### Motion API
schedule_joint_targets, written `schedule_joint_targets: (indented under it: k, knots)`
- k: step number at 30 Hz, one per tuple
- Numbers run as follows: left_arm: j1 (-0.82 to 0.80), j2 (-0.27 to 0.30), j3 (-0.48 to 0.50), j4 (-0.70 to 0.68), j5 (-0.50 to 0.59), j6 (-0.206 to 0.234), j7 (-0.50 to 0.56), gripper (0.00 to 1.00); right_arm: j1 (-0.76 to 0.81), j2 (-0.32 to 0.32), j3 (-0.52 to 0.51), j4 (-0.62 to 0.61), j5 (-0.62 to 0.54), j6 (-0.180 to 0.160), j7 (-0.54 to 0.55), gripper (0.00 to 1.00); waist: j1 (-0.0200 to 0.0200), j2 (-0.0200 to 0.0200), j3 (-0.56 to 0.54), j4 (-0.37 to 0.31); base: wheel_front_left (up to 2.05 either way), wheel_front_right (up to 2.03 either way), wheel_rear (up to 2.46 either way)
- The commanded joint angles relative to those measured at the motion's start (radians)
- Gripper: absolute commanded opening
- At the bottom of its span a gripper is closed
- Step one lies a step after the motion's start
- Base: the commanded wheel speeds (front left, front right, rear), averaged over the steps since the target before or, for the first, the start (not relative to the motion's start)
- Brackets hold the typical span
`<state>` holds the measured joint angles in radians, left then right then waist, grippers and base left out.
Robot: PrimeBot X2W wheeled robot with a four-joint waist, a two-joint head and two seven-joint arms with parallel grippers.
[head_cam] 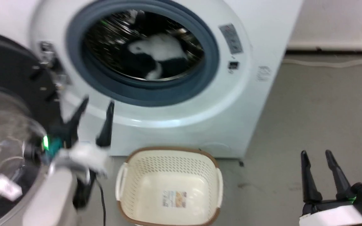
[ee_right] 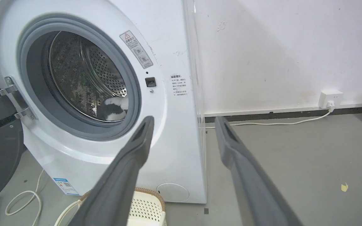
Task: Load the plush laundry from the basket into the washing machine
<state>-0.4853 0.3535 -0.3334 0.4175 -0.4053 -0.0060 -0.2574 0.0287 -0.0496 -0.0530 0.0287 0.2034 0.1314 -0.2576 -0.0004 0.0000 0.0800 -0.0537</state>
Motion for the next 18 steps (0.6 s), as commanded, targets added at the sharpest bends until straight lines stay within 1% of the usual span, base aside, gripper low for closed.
schedule_joint_targets:
  k: [1, 3, 8, 11, 15, 18]
  knots:
    - [0.082, -0.014, 0.017, -0.038, 0.004, 0.023, -0.004, 1.00, 0.018, -0.001, 0.007, 0.006, 0.003, -0.001, -0.004, 1.00, 0.0004, 0.0000, -0.078, 0.074, 0.00, 0.00, 0.00]
    - [0.167, -0.031, 0.040, -0.087, -0.004, 0.043, -0.004, 1.00, 0.028, -0.001, 0.012, 0.005, 0.001, -0.001, -0.004, 1.00, 0.0004, 0.0000, -0.088, 0.089, 0.00, 0.00, 0.00]
    - [0.340, -0.073, 0.092, -0.189, 0.001, 0.076, -0.004, 1.00, 0.047, -0.001, 0.015, 0.005, -0.002, -0.001, -0.004, 1.00, 0.0004, 0.0000, -0.102, 0.114, 0.00, 0.00, 0.00]
    - [0.416, -0.106, 0.124, -0.244, 0.020, 0.084, -0.004, 1.00, 0.057, -0.001, 0.014, 0.010, -0.009, -0.001, -0.004, 1.00, 0.0004, 0.0000, -0.108, 0.123, 0.00, 0.00, 0.00]
    - [0.480, -0.135, 0.143, -0.302, 0.070, 0.070, -0.004, 1.00, 0.071, -0.001, 0.012, 0.026, -0.042, -0.001, -0.004, 1.00, 0.0004, 0.0000, -0.113, 0.128, 0.00, 0.00, 0.00]
    - [0.507, -0.144, 0.133, -0.304, 0.112, 0.043, -0.004, 1.00, 0.075, -0.001, 0.005, 0.035, -0.042, -0.001, -0.004, 1.00, 0.0004, 0.0000, -0.114, 0.130, 0.00, 0.00, 0.00]
